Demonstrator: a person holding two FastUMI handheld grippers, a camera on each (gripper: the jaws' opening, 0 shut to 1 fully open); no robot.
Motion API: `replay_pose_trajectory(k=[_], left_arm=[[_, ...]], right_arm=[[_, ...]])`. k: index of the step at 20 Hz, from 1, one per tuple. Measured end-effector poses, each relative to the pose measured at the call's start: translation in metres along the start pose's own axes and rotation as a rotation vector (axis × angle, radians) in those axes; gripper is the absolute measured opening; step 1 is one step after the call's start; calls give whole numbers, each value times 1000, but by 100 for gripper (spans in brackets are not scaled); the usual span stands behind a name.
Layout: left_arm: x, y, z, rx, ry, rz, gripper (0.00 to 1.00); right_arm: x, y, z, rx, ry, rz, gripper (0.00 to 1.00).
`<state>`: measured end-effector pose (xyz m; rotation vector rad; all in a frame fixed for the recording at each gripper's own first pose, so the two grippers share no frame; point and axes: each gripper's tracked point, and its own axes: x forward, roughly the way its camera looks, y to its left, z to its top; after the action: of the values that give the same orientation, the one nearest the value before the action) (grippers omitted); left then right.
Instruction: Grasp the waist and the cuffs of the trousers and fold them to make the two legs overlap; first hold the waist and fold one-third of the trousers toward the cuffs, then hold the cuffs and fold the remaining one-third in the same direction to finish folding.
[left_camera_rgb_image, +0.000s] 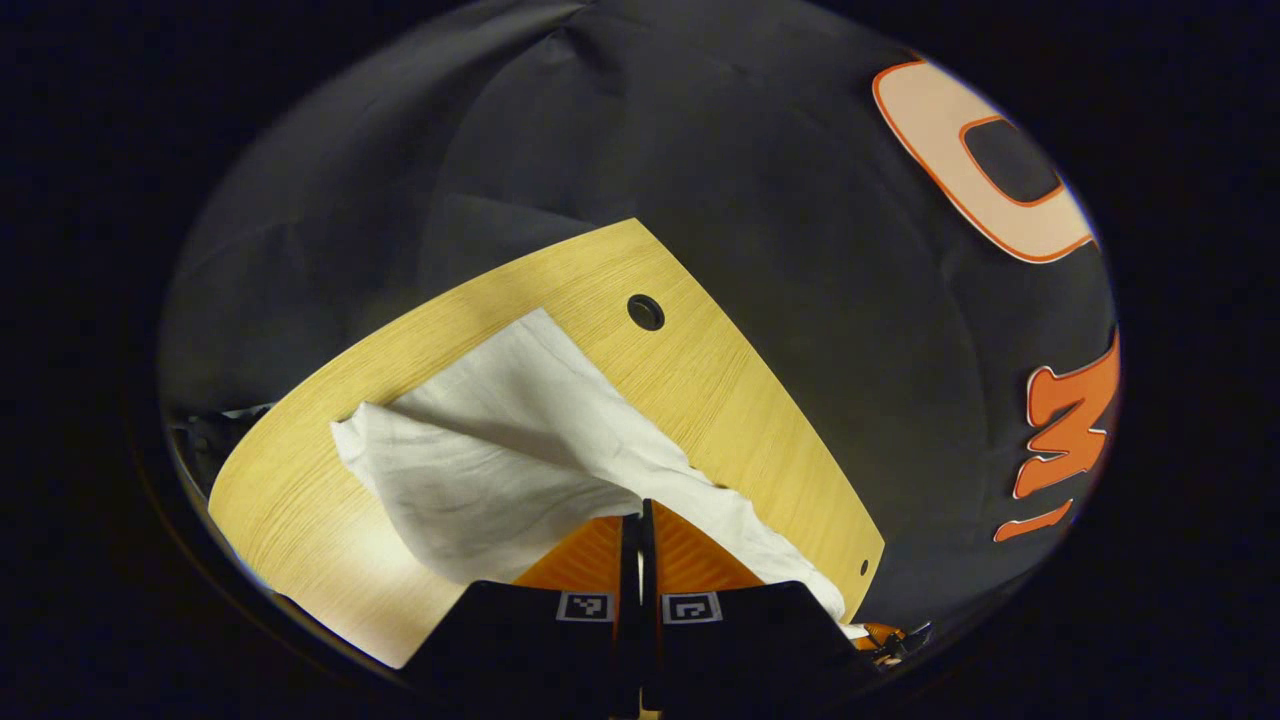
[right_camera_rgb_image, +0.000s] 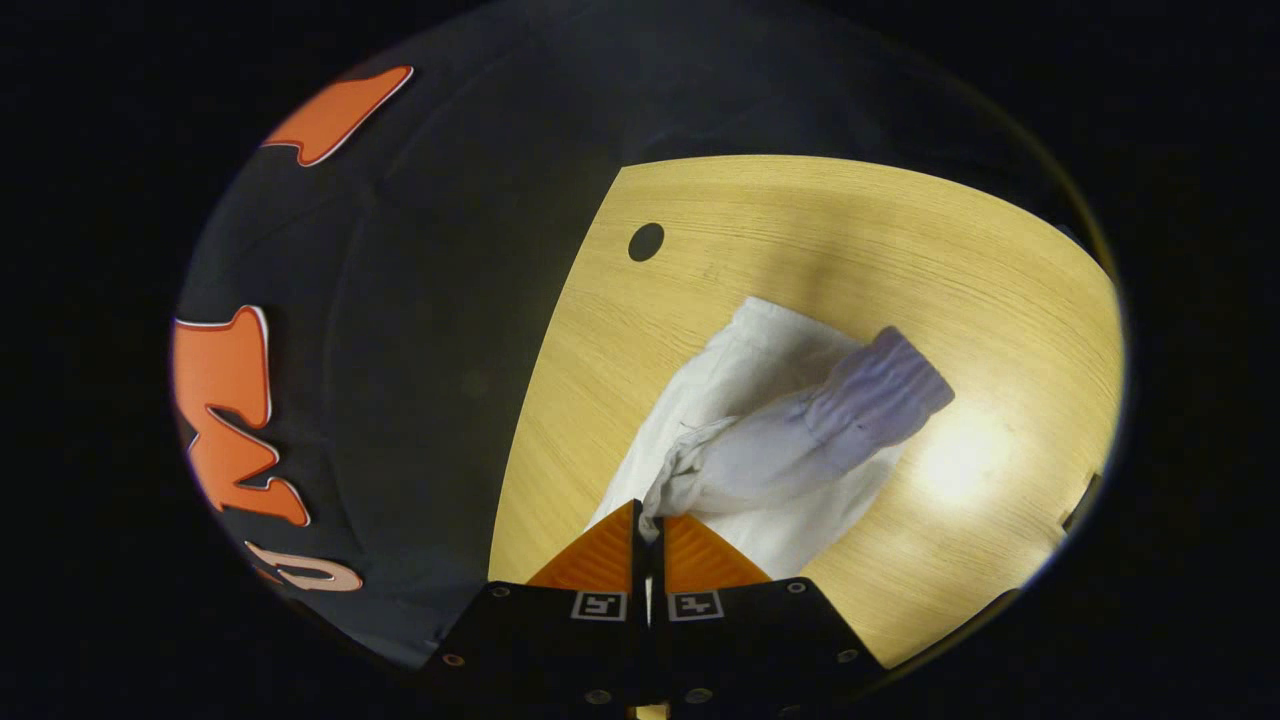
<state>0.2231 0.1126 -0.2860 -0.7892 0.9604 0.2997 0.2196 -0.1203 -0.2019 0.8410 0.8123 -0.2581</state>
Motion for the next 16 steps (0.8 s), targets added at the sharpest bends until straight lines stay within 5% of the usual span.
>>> replay_pose_trajectory(k=[8, 10, 11, 12, 13, 14, 16], left_arm=[[53, -6, 26, 127, 18, 98, 6], [59, -9, 23, 145, 19, 99, 18], [61, -13, 21, 140, 23, 80, 28], [59, -15, 20, 131, 23, 67, 27], [59, -19, 18, 126, 24, 54, 51], [57, -22, 17, 124, 24, 50, 59], [53, -26, 18, 142, 12, 35, 80]], right_arm=[[62, 35, 7, -70, 29, -56, 5], [62, 33, 16, -75, 9, -48, 17], [53, 28, 20, -78, -5, -54, 28], [48, 23, 25, -83, -11, -61, 37], [45, 20, 28, -92, -18, -66, 59], [42, 16, 33, -108, -30, -72, 63], [31, 9, 38, -144, -45, -82, 98]])
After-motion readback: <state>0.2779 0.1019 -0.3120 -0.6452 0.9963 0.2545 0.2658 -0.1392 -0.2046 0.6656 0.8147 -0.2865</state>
